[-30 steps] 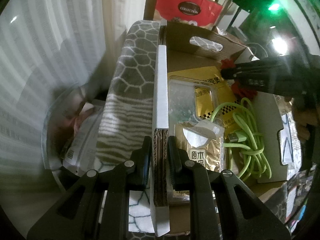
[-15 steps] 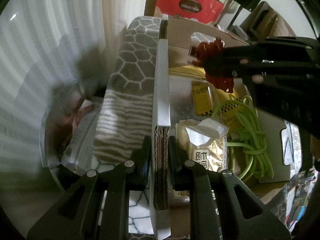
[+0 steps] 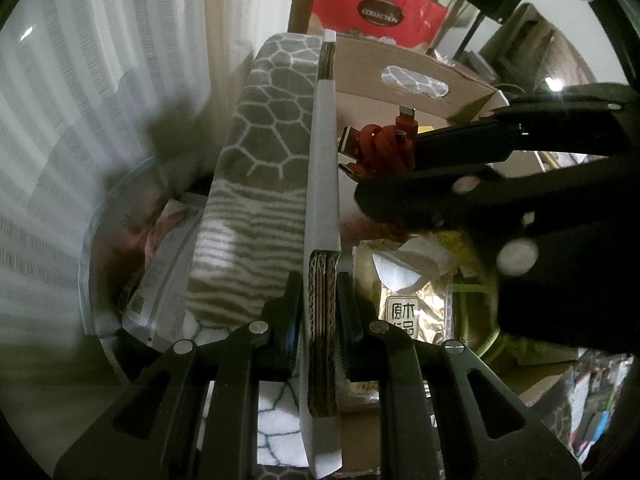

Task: Organize objects
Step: 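Lay the red cable onto the gold pouch and open the right tool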

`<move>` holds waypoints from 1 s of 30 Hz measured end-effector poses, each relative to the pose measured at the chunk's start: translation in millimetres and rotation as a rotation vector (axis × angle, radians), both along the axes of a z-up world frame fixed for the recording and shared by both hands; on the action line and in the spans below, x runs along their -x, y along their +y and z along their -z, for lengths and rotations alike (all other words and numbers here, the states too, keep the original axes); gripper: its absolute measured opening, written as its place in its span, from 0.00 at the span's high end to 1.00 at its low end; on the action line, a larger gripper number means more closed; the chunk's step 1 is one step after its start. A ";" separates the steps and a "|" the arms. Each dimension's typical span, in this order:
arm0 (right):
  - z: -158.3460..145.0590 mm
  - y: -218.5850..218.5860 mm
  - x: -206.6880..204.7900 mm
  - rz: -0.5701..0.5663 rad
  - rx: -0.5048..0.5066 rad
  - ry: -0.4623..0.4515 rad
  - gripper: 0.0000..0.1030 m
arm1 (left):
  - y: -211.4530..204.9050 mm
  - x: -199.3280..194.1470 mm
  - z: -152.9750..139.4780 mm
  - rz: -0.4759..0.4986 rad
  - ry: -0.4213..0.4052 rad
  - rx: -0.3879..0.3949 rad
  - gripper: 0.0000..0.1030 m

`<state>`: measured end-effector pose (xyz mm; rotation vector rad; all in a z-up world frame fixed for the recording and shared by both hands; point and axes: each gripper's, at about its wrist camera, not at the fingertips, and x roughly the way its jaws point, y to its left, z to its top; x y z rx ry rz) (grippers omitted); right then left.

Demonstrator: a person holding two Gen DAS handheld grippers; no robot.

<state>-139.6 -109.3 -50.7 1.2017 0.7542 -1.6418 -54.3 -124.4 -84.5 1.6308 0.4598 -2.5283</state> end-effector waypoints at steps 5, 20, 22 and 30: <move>-0.2 16.7 11.0 0.049 0.044 0.005 0.44 | -0.6 -1.7 -1.1 0.001 0.008 -0.005 0.86; 12.9 23.1 4.6 -0.007 -0.029 0.084 0.73 | -1.7 -3.1 0.7 0.000 0.008 -0.004 0.85; 17.4 19.7 0.0 -0.032 -0.102 0.083 0.71 | -1.5 -3.8 0.4 0.000 0.007 -0.004 0.85; 9.0 18.8 -2.1 0.002 -0.086 0.057 0.47 | -3.5 -4.3 1.0 0.000 0.007 -0.007 0.85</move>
